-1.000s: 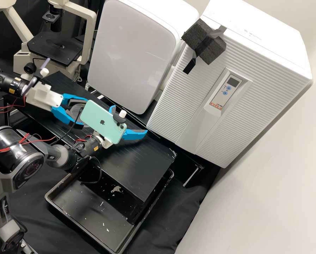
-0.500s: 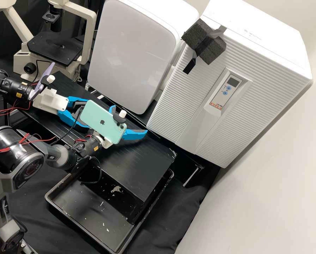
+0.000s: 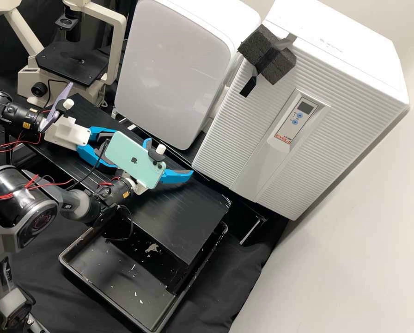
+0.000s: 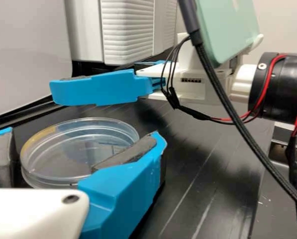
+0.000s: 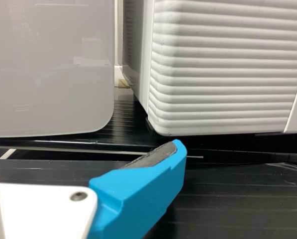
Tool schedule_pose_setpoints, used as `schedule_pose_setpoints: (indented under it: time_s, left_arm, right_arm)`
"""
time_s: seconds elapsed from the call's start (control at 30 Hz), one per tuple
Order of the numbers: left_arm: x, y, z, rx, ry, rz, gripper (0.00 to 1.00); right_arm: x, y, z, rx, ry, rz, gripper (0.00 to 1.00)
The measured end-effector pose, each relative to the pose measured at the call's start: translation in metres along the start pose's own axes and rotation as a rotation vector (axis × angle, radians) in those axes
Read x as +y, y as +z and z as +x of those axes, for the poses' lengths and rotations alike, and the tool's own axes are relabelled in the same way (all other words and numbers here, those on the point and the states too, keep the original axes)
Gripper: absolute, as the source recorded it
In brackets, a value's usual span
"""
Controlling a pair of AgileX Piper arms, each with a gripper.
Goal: Place the petri dish on the bench
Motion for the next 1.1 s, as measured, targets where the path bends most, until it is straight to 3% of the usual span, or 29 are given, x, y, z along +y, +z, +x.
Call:
schedule_pose_setpoints:
  time_s: [0.23, 0.47, 0.6, 0.73, 0.97, 1.1]
  left_arm:
    - [-0.003, 0.0, -0.003, 0.008, -0.003, -0.017, 1.0]
    - [-0.004, 0.007, -0.029, -0.03, 0.013, -0.012, 1.0]
    - [-0.003, 0.009, -0.051, -0.035, 0.051, 0.069, 1.0]
    - [0.003, 0.004, -0.074, 0.043, 0.154, 0.141, 1.0]
    - [0.015, -0.024, -0.125, 0.347, 0.386, 0.202, 1.0]
    - [0.013, -0.034, -0.145, 0.518, 0.429, 0.218, 1.0]
  right_arm:
    - [0.0, 0.0, 0.0, 0.0, 0.0, 0.0, 1.0]
    - [0.0, 0.0, 0.0, 0.0, 0.0, 0.0, 1.0]
    - [0.0, 0.0, 0.0, 0.0, 0.0, 0.0, 1.0]
    - [0.0, 0.0, 0.0, 0.0, 0.0, 0.0, 1.0]
    - [0.0, 0.0, 0.0, 0.0, 0.0, 0.0, 1.0]
    - [0.0, 0.0, 0.0, 0.0, 0.0, 0.0, 1.0]
